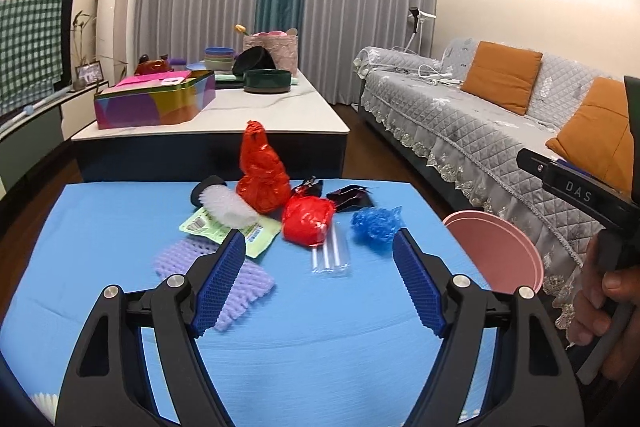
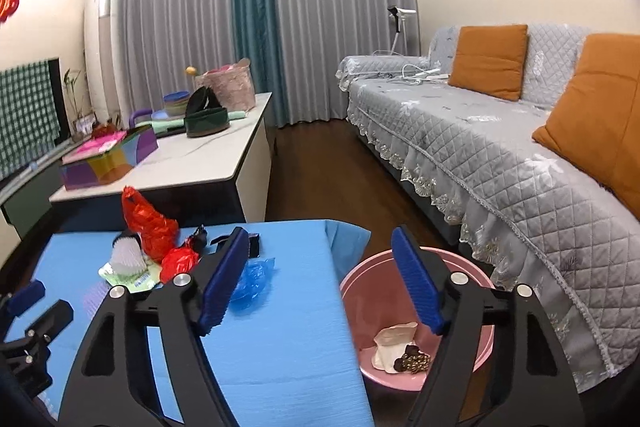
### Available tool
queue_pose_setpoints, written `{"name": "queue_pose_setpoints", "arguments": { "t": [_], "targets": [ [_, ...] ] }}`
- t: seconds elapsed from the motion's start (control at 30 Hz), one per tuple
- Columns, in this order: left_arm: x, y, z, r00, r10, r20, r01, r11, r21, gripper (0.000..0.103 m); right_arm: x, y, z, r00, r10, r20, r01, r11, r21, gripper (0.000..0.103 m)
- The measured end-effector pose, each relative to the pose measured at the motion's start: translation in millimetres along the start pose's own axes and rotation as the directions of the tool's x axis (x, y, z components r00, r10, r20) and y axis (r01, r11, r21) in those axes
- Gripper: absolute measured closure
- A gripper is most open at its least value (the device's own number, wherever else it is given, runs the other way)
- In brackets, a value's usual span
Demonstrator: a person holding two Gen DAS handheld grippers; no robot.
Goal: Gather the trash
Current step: 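Move both tools back over the table toward the remaining trash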
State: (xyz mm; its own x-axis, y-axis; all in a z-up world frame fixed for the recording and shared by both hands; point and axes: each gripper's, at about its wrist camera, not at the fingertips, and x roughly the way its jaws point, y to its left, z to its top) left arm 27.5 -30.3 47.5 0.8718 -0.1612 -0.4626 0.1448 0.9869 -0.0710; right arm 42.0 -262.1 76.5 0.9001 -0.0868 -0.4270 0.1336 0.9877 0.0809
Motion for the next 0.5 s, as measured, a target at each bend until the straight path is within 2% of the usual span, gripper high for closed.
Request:
{"name": "queue_pose_setpoints", "arguments": {
  "t": [0.23, 0.5],
  "targets": [
    [7.4, 15.0, -8.0, 0.999, 0.026, -0.030, -0.027, 0.999, -0.028, 0.032, 9.3, 24.4, -2.1, 0.999, 0.032, -0.013, -0.033, 0.999, -0.040, 0.030],
    [17.9, 41.9, -16.0, 0.996, 0.067, -0.062, -0.072, 0.994, -0.077, 0.036, 28.7, 30.7, -4.4, 0.997, 0.053, -0.052, -0.053, 0.999, -0.004, 0.030]
  ]
}}
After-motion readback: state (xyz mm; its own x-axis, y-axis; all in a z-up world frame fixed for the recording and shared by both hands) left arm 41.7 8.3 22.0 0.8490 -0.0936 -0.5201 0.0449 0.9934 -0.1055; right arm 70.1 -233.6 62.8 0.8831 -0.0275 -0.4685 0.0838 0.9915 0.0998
